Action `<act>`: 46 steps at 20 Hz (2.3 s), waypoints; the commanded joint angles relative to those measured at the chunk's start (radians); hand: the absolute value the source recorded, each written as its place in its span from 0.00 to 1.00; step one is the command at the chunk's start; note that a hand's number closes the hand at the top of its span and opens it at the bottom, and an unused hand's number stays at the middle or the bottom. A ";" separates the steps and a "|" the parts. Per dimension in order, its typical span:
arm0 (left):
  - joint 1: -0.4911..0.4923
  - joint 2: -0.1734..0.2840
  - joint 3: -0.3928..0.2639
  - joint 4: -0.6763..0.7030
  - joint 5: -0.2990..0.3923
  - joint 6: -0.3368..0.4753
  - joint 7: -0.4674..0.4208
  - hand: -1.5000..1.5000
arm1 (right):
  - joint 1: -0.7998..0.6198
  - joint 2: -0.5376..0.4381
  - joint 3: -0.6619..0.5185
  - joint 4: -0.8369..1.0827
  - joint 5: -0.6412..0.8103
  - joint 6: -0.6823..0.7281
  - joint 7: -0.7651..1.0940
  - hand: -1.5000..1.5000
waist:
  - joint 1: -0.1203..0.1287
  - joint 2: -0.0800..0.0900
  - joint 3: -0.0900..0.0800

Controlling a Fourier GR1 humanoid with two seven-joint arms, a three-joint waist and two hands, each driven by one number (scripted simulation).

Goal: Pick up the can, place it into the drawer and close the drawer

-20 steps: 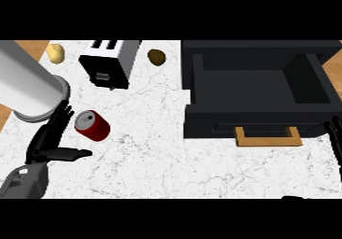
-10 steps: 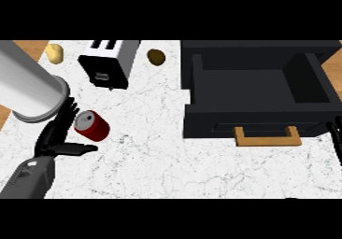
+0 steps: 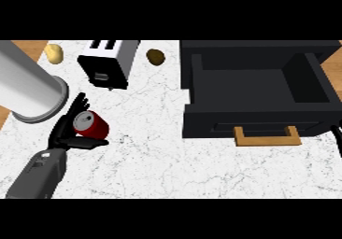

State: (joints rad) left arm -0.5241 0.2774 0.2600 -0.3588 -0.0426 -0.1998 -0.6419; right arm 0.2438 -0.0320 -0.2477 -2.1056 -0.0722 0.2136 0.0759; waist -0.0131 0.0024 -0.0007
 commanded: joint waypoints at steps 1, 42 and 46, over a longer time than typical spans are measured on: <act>-0.053 -0.016 -0.005 0.078 -0.019 0.030 -0.043 0.00 | -0.029 -0.017 -0.008 -0.021 -0.021 0.007 0.045 0.00 | -0.004 0.002 -0.001; 0.179 -0.239 -0.212 -1.009 0.074 0.276 0.578 1.00 | 0.103 0.032 0.040 -0.077 -0.016 -0.042 -0.028 0.00 | 0.012 -0.006 0.002; 0.125 -0.260 -0.245 -1.065 0.046 0.317 0.650 1.00 | 0.149 0.031 0.007 -0.103 -0.022 0.012 -0.050 0.00 | 0.007 -0.005 0.001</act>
State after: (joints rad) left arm -0.3620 0.0307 0.0521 -1.3365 0.0293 0.0762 -0.0891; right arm 0.3293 -0.0080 -0.2524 -2.2091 -0.1078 0.2062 0.0799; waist -0.0016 -0.0031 0.0005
